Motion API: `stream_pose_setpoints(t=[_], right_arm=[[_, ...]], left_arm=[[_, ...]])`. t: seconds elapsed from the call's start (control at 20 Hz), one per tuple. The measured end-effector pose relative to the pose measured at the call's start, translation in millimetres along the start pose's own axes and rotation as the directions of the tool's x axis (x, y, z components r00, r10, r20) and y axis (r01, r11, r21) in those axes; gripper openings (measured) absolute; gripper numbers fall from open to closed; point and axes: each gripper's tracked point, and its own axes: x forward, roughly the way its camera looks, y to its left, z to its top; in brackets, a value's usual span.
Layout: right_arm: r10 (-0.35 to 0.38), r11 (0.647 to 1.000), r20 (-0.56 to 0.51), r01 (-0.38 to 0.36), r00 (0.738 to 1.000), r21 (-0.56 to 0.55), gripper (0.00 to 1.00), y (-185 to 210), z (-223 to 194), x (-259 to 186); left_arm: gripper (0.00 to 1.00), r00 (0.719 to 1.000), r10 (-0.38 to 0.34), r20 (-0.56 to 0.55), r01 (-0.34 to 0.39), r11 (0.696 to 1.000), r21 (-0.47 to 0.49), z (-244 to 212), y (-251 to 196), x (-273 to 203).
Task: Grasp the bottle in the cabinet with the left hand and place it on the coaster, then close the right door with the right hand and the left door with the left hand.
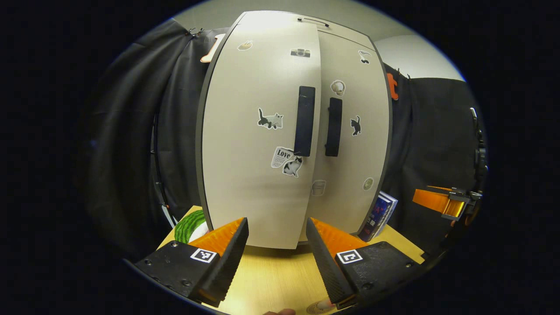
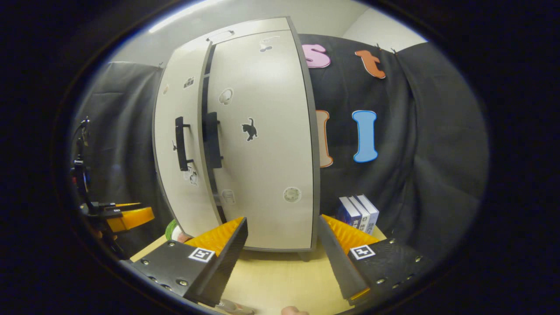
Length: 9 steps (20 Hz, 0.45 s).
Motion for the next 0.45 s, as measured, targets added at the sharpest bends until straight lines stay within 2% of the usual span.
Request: stream_pose_setpoints(t=[0.1,0.15,0.45], right_arm=[[0.000,1.000,0.001,0.000,1.000,-0.002,0.94,-0.3,0.1,0.2],[0.000,1.000,0.001,0.000,1.000,-0.002,0.97,-0.6,-0.4,0.1],[-0.008,1.000,0.008,0.008,1.000,0.004,0.97,-5.6,2.4,-2.2]], left_arm=[[0.84,1.000,0.000,-0.001,0.000,1.000,-0.001,-0.2,-0.2,0.1],[0.84,1.000,0.000,-0.002,0.000,1.000,-0.001,-0.8,-0.2,-0.1],[0.84,1.000,0.001,-0.001,-0.001,1.000,0.003,1.3,-2.8,0.9]])
